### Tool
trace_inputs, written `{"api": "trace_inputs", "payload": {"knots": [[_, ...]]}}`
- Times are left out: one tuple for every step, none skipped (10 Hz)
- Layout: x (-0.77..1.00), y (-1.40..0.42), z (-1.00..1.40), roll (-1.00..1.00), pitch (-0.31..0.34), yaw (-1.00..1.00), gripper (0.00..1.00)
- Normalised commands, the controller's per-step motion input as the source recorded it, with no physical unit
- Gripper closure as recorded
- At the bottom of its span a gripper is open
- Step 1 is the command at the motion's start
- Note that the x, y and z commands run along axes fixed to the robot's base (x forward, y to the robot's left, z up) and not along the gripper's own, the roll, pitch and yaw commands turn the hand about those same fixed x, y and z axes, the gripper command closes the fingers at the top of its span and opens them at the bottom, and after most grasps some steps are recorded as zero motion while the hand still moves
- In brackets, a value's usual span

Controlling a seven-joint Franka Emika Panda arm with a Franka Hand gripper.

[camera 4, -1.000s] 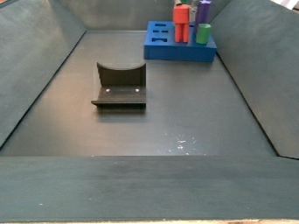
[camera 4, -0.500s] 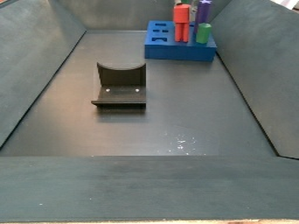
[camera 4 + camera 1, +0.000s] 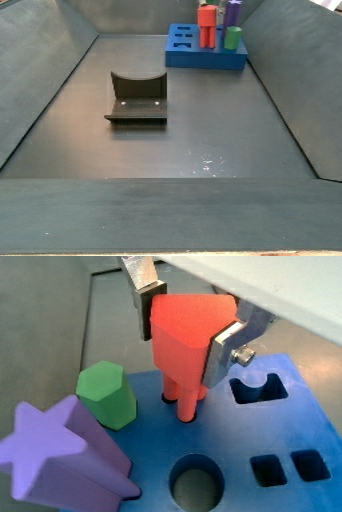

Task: Pick up the 3 prong object. Move up. Place the 3 prong object on the fixture. Regrasp the 3 prong object. Move to above the board. Insert the 3 prong object.
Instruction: Insert the 3 prong object.

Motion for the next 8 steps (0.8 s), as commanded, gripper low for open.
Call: {"api": "trace_inputs", "payload": {"knots": [[0.05,-0.08,-0.16,-0.03,-0.01,0.0,1.0],[-0.07,0.07,-1.0,0.0,-0.1,-0.14,1.0],[-0.1,0.15,-1.0,0.0,-0.049,-0.06,1.0],[-0.07,0.17,-1.0,0.0,-0.044,-0.03,1.0],[-0.1,0.2,-1.0,0.0,-0.03,-0.01,1.0],[-0.05,0.25,-1.0,0.0,-0.034,0.0,1.0],[0.0,0.31,-1.0,0.0,-0.056,0.1,1.0],[0.0,0.31,-1.0,0.0,-0.051,0.11,1.0]]}}
